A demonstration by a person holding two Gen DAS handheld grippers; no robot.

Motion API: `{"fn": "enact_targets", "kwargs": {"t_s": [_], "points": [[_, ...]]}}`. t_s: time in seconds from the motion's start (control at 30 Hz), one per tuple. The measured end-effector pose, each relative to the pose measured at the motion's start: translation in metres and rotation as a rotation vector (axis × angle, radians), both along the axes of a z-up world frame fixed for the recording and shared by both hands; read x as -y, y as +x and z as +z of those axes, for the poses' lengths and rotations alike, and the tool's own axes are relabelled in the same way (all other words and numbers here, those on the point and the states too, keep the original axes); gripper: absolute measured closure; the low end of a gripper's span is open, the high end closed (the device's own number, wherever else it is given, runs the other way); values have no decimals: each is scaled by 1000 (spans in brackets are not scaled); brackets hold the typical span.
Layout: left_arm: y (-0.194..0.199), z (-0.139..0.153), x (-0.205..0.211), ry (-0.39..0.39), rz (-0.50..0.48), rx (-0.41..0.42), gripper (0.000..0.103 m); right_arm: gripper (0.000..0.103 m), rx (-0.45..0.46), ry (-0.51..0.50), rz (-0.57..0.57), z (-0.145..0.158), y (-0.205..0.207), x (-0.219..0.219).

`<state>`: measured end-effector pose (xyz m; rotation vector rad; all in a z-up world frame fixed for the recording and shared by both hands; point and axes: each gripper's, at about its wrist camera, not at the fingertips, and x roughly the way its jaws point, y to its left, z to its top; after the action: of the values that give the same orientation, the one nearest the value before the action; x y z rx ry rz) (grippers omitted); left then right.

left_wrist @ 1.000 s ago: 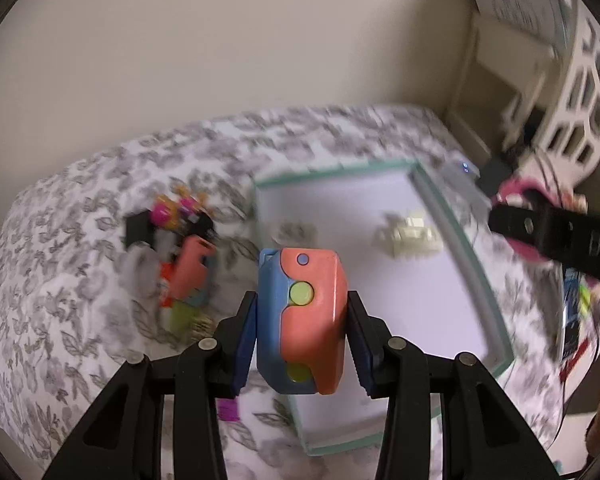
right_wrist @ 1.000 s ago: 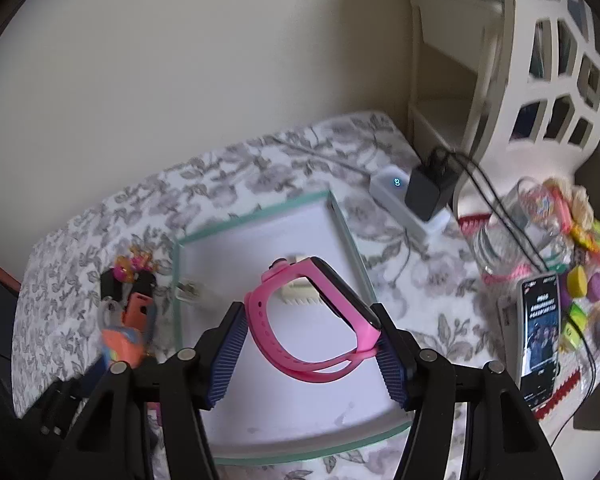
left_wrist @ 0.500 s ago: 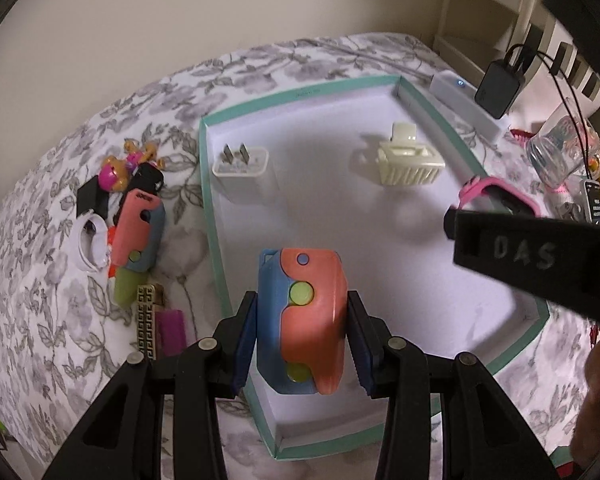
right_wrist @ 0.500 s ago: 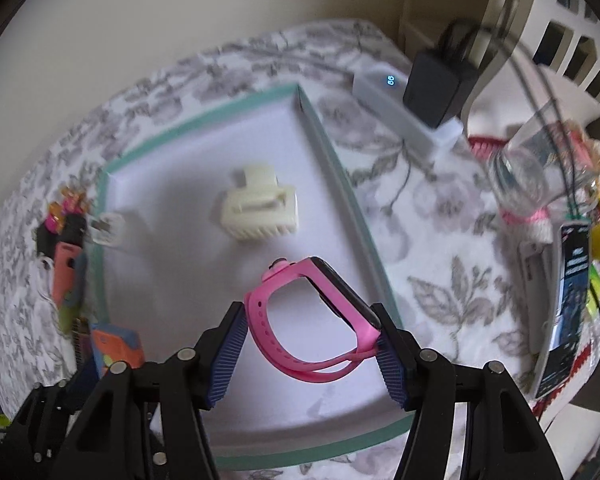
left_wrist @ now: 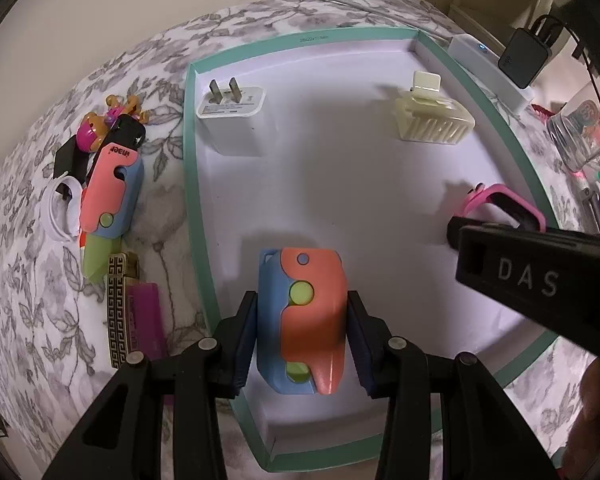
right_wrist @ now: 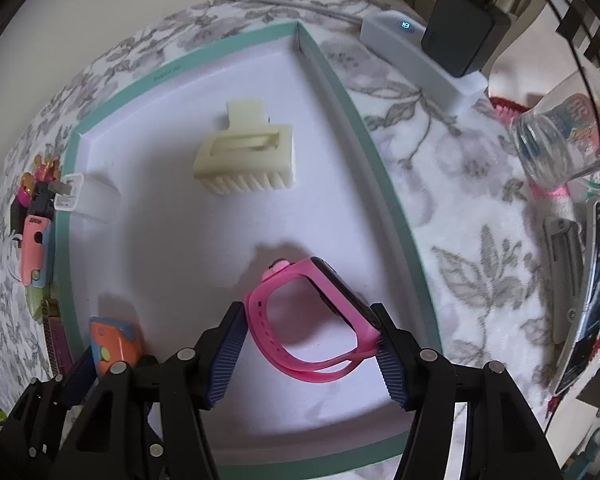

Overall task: Organize rigid objects
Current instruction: 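Lower the orange-blue toy into the tray and open the left gripper while the right releases the pink watch band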

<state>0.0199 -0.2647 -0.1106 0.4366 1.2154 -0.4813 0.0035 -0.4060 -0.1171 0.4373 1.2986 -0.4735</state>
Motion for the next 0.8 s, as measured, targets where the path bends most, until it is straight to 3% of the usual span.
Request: {"fn": "enact_targets", "kwargs": {"t_s": [0.37, 0.57, 0.8], "points": [[1, 1, 1, 6, -6, 10, 58, 36, -29, -29, 15, -3, 8, 2], [0, 10, 1, -12, -14, 27, 45, 34, -38, -18, 14, -6, 10, -2], [4, 32, -6, -61, 7, 49, 44, 32, 11, -39, 25, 17, 9, -7]]}}
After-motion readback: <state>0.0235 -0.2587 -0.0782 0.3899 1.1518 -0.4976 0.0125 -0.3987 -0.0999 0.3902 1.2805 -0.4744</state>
